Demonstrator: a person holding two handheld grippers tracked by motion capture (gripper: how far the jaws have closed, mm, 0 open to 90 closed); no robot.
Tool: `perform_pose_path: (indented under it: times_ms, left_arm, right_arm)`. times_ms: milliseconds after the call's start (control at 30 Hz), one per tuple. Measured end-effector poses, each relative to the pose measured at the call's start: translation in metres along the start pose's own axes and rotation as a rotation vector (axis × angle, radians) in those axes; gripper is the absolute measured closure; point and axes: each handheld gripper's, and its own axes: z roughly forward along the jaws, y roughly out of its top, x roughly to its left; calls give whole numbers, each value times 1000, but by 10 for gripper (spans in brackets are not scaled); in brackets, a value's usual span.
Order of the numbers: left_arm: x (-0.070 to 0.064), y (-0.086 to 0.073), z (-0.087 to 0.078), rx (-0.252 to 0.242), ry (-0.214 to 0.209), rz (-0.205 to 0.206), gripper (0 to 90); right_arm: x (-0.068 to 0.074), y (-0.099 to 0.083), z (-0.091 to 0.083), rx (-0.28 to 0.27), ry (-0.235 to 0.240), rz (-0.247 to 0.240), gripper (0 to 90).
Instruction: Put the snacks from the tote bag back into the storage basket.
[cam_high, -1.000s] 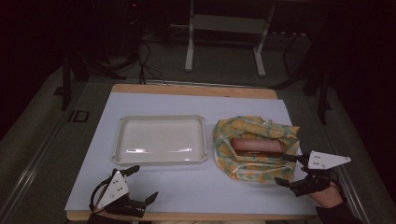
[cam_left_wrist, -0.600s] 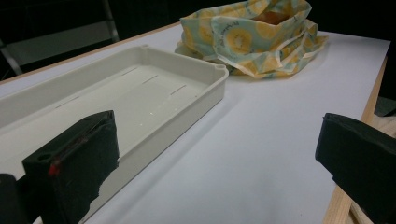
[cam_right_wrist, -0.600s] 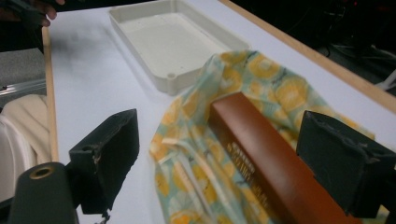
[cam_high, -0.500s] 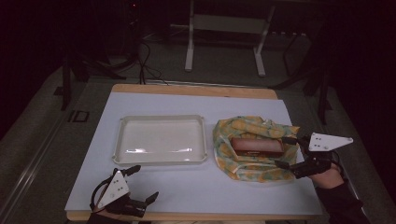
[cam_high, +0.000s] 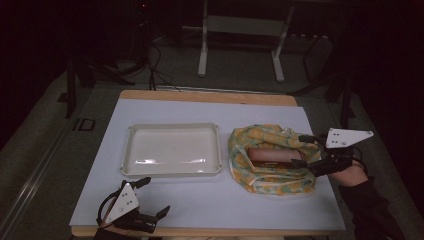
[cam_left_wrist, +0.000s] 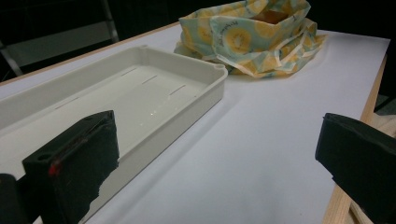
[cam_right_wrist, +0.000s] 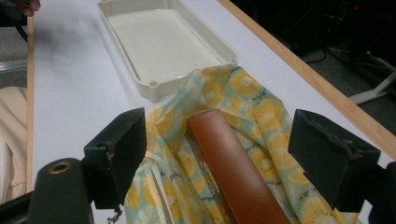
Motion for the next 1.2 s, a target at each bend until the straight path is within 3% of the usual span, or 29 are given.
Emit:
perform_pose_path:
  times_ms: [367,600,933,1200]
  left_arm:
    - [0,0,0,3,-2,3,0]
    - [0,0,0,4,-1,2,0]
    - [0,-1,1,7,-4,0,0]
    - [1,-1,1,7,-4,-2,0]
  right_arm:
    - [-16,5,17,64,9,19,183]
    - [-25,5,34,114,21,8,185]
    - [-33,-9,59,208,58,16,213]
    - [-37,-24,74,265,59,22,229]
